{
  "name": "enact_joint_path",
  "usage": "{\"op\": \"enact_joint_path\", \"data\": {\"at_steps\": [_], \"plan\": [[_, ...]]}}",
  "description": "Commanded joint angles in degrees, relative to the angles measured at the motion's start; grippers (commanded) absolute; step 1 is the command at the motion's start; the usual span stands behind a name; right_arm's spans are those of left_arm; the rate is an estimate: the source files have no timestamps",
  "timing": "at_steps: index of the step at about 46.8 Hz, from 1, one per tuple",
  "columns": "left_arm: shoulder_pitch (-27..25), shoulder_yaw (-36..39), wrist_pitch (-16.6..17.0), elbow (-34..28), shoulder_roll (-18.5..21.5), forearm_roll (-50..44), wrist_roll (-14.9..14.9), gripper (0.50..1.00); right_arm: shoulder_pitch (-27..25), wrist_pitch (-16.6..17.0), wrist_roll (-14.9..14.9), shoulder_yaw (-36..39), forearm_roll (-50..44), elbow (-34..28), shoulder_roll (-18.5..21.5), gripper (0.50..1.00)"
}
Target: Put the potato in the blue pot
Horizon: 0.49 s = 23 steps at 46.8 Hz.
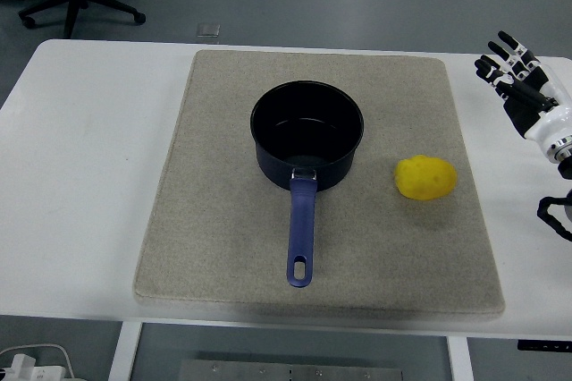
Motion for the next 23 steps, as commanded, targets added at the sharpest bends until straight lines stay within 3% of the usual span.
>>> {"op": "enact_joint_path", "data": {"at_steps": [1,23], "plan": [[0.0,0.0,0.0,0.0,0.0,0.0,-0.1,0.994,0.0,0.0,0.0,0.0,0.1,0.1,0.1,0.928],[0.4,-0.4,0.0,0.0,0.0,-0.1,-0.4,0.994,-0.2,0.2,0.0,0.1,0.0,0.1,0.0,0.928]]}}
